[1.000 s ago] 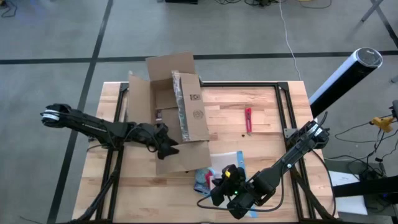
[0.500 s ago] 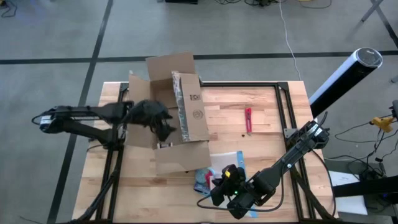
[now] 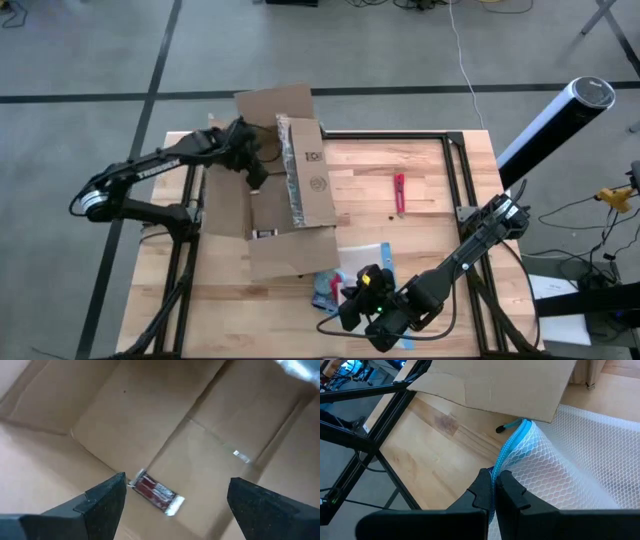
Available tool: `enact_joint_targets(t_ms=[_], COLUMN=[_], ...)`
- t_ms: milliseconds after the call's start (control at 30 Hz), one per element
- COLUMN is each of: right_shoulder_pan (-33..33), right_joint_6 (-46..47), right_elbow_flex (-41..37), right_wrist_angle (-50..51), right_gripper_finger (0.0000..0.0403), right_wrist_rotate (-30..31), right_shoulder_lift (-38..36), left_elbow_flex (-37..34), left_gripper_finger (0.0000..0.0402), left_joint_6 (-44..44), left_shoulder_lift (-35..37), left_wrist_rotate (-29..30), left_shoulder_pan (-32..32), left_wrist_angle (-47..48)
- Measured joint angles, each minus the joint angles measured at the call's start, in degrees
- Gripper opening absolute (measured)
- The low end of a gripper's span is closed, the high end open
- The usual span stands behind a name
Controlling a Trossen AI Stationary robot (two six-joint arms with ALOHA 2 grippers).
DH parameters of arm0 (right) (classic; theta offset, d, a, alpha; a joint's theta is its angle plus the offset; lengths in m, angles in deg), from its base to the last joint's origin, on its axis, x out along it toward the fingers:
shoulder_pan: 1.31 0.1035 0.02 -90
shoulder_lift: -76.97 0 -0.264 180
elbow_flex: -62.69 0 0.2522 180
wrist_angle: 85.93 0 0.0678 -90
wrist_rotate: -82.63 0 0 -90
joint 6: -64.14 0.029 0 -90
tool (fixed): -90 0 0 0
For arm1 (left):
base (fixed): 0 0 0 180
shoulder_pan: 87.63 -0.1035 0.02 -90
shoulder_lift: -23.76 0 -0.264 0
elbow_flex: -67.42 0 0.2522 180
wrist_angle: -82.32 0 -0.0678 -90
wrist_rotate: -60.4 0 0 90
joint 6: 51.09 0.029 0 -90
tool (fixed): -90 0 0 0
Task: Unpack boxes
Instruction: Put the top brown chocolate bar into the blue transparent zip bag
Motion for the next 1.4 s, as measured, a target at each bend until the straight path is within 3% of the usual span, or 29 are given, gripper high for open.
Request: enact_joint_targets(t_ms=[267, 533, 767, 1067, 1400], right_shoulder_pan=[0.0, 0.0, -0.02, 0.0, 0.0], right_joint_6=[-0.02, 0.0, -0.01, -0.02, -0.02], right_elbow_flex=[0.02, 0.0, 0.0, 0.01, 0.02], right_wrist_angle=[0.0, 0.0, -0.02, 0.0, 0.0], right_gripper_finger=[0.0, 0.0, 0.0, 0.0, 0.0], right_wrist_rotate=[0.0, 0.0, 0.0, 0.0, 0.0], right_shoulder_lift=[0.0, 0.0, 0.0, 0.01, 0.0], left_elbow_flex=[3.01, 2.97, 2.97, 2.97, 2.97], left_gripper_finger=[0.0316, 0.0316, 0.0316, 0.0316, 0.0316], left_joint_6=[9.41, 11.12, 9.18, 8.55, 11.09], left_shoulder_lift=[-12.51, -23.01, -26.05, -28.62, -32.1], left_wrist_rotate=[1.23, 3.38, 10.56, 12.3, 5.29], left_shoulder_pan=[0.07, 0.08, 0.02, 0.02, 0.02], left_wrist_angle=[5.28, 9.45, 11.13, 12.54, 12.79])
